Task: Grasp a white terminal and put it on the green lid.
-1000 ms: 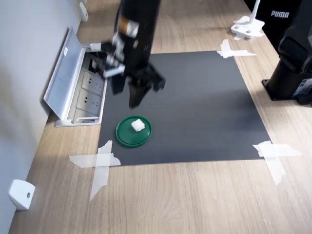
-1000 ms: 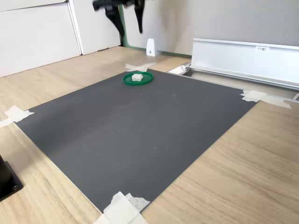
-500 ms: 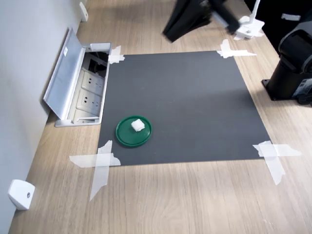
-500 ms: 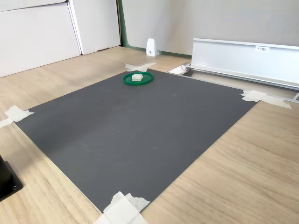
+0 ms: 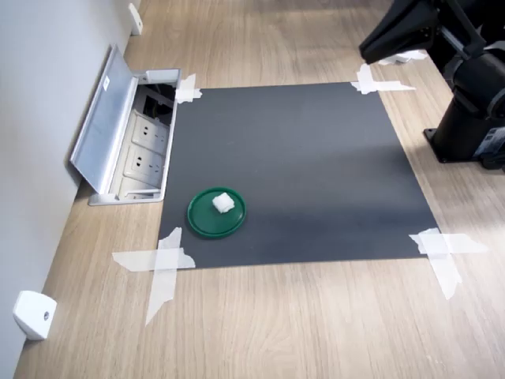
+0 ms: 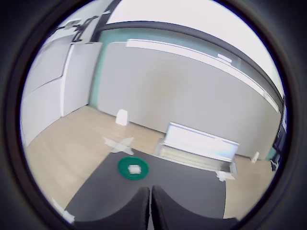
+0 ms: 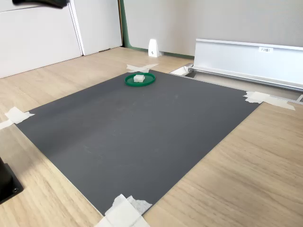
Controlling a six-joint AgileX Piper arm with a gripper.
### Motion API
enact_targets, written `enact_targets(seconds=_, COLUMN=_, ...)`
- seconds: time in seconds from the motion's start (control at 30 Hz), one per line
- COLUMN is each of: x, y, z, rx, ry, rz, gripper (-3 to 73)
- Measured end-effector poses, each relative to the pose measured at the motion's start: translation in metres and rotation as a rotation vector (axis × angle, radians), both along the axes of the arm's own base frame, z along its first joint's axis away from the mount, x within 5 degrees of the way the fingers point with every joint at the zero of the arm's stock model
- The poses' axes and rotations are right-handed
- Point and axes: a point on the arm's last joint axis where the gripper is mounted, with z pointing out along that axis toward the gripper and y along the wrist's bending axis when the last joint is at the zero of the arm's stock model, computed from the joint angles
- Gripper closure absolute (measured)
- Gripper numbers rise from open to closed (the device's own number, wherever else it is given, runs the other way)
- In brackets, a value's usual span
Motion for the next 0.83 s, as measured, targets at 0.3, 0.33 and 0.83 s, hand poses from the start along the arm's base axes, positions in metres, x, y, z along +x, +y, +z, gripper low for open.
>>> enact_targets(seconds=0.3, x=-0.023, y=-0.011, z=-0.041, rx=0.122, ry=-0.082, rz=-0.168, gripper=70.2)
enact_targets(seconds=0.33, x=-0.024, y=-0.012, z=-0.044, rx=0.128, ry=-0.083, rz=-0.172, gripper=70.2)
enact_targets(seconds=0.83, x=-0.031, y=-0.012, z=-0.069, rx=0.146, ry=-0.106, rz=-0.18, gripper=70.3)
